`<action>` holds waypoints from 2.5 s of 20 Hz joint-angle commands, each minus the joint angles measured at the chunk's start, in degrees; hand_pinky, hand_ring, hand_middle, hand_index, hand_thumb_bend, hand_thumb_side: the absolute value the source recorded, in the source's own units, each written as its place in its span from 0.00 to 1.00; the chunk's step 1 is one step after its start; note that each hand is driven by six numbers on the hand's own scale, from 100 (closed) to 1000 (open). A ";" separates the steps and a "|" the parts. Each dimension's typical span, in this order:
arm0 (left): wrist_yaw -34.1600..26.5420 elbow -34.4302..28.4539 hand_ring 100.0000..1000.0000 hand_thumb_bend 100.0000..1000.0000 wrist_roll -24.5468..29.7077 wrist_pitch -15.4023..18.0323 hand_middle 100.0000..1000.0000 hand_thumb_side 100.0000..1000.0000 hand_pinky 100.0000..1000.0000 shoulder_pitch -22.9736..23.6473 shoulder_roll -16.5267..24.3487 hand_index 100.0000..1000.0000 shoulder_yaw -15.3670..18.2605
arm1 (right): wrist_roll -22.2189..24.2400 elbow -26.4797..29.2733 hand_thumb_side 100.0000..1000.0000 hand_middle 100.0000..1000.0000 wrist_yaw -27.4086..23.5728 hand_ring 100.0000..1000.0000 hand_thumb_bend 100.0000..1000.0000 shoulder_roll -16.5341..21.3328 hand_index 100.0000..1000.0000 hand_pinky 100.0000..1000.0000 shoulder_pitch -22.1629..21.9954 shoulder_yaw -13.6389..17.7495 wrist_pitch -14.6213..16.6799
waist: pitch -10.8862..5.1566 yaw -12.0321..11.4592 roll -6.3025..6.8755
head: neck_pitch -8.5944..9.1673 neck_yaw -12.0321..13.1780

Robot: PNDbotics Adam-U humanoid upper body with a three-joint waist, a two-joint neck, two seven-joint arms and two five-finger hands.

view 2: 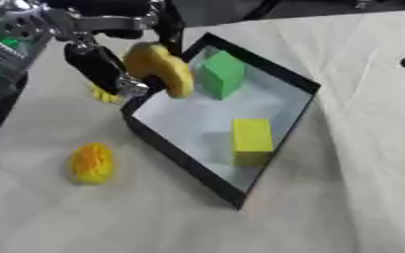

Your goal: Pick up objects on the table and place them in the box.

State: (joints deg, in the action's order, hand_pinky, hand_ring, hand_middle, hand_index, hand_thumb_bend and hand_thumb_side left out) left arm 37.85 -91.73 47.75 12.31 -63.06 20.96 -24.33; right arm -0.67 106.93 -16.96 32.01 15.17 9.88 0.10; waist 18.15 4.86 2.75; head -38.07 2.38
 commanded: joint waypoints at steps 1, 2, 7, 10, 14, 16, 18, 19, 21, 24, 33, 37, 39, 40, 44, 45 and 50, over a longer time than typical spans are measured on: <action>3.49 1.80 0.54 0.11 -1.34 1.02 0.45 0.00 0.64 -0.52 -1.94 0.55 -0.10 | -0.56 1.39 0.51 0.74 -0.23 0.66 0.00 1.94 0.86 0.88 0.69 0.94 -0.01 | -2.55 0.08 0.50 | -0.34 0.29; 4.00 2.26 0.54 0.11 -1.74 1.35 0.45 0.00 0.64 -0.47 -2.19 0.55 -0.16 | -0.61 1.42 0.51 0.74 -0.23 0.66 0.00 1.93 0.86 0.88 0.68 0.96 -0.03 | -2.54 0.08 0.50 | -0.36 0.29; 6.76 5.57 0.53 0.10 -2.58 1.30 0.45 0.00 0.63 0.72 -4.94 0.55 -0.74 | -0.73 1.58 0.51 0.74 -0.28 0.66 0.00 1.58 0.86 0.88 0.91 1.10 -0.10 | -2.17 0.49 0.53 | -0.64 0.78; 8.95 8.30 0.54 0.09 -4.34 0.84 0.45 0.00 0.63 1.34 -6.57 0.56 -0.85 | -0.73 1.67 0.51 0.74 -0.35 0.66 0.00 1.39 0.86 0.88 1.04 1.12 -0.13 | -2.02 0.76 0.42 | -0.60 0.98; 11.30 11.86 0.56 0.11 -7.66 -0.67 0.48 0.00 0.65 2.09 -7.94 0.60 -0.77 | -0.72 1.69 0.51 0.73 -0.38 0.66 0.00 1.15 0.86 0.88 1.02 1.14 -0.18 | -1.83 1.09 0.32 | -0.47 1.22; 11.63 13.43 0.59 0.13 -8.79 -0.83 0.51 0.00 0.68 2.51 -8.50 0.63 -1.03 | -0.74 1.68 0.51 0.73 -0.37 0.66 0.00 1.03 0.86 0.88 0.98 1.19 -0.22 | -1.76 1.16 0.30 | -0.33 1.27; 11.50 14.56 0.63 0.15 -9.03 -0.52 0.55 0.00 0.71 2.87 -8.88 0.68 -1.23 | -0.73 1.71 0.51 0.73 -0.37 0.66 0.00 0.93 0.86 0.88 0.99 1.21 -0.21 | -1.68 1.22 0.26 | -0.20 1.28; 11.52 15.10 0.65 0.17 -9.01 -0.44 0.58 0.02 0.72 3.13 -9.05 0.70 -1.25 | -0.72 1.72 0.51 0.73 -0.38 0.66 0.00 0.87 0.86 0.88 0.98 1.23 -0.20 | -1.63 1.27 0.23 | -0.11 1.27; 11.63 16.30 0.70 0.20 -8.84 -0.39 0.65 0.09 0.75 3.56 -9.38 0.76 -1.18 | -0.73 1.72 0.51 0.73 -0.38 0.66 0.00 0.78 0.86 0.88 0.93 1.25 -0.21 | -1.56 1.37 0.17 | 0.04 1.28; 11.58 17.41 0.78 0.31 -9.02 -0.27 0.74 0.26 0.82 3.82 -9.63 0.86 -0.83 | -0.76 1.68 0.51 0.74 -0.36 0.66 0.00 0.65 0.86 0.88 0.75 1.32 -0.23 | -1.53 1.38 0.09 | 0.16 1.24; 10.67 15.63 0.81 0.52 -9.64 -1.12 0.80 0.51 0.87 5.06 -8.86 0.92 0.97 | -0.78 1.67 0.51 0.74 -0.46 0.66 0.00 0.37 0.86 0.88 0.62 1.36 -0.29 | -1.79 1.16 -0.10 | 0.34 1.25; 7.36 12.56 0.80 0.42 -9.83 -3.51 0.77 0.44 0.87 5.17 -6.84 0.90 4.80 | -1.03 1.72 0.51 0.74 -0.57 0.66 0.00 0.32 0.86 0.88 0.44 1.52 -0.31 | -2.40 0.72 -0.03 | -0.18 0.54; 5.53 10.68 0.80 0.41 -10.03 -4.99 0.77 0.42 0.87 5.07 -5.00 0.90 6.84 | -1.20 1.76 0.51 0.74 -0.64 0.66 0.00 0.36 0.86 0.88 0.31 1.59 -0.36 | -2.74 0.34 0.04 | -0.49 0.03; 4.64 10.03 0.80 0.41 -10.12 -5.74 0.78 0.41 0.87 5.07 -3.93 0.90 7.75 | -1.29 1.76 0.51 0.74 -0.63 0.66 0.00 0.46 0.86 0.88 0.13 1.67 -0.38 | -2.99 -0.01 0.12 | -0.75 -0.42; 1.02 10.15 0.81 0.43 -10.14 -8.71 0.78 0.41 0.87 5.42 1.62 0.91 9.97 | -1.75 1.83 0.51 0.74 -0.45 0.66 0.00 0.77 0.86 0.88 -0.72 2.05 -0.43 | -3.69 -1.32 0.57 | -1.67 -2.13; 0.08 10.45 0.81 0.43 -10.29 -9.34 0.78 0.39 0.87 5.47 3.05 0.91 10.49 | -1.77 1.89 0.51 0.74 -0.40 0.66 0.00 0.79 0.86 0.88 -0.85 2.04 -0.46 | -3.76 -1.45 0.62 | -1.73 -2.34; -3.60 14.38 0.81 0.46 -12.14 -13.26 0.77 0.37 0.86 5.17 8.88 0.90 13.20 | -1.80 1.97 0.51 0.74 -0.18 0.65 0.00 0.99 0.86 0.87 -1.14 2.08 -0.64 | -3.80 -1.68 0.72 | -1.49 -2.63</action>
State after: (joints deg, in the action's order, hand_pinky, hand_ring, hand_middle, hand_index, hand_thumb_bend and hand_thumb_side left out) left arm 35.17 -77.59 36.03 0.03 -56.84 27.21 -12.33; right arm -2.30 107.62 -17.36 31.32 13.61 11.28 -0.54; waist 16.33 3.15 3.03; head -39.70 -0.13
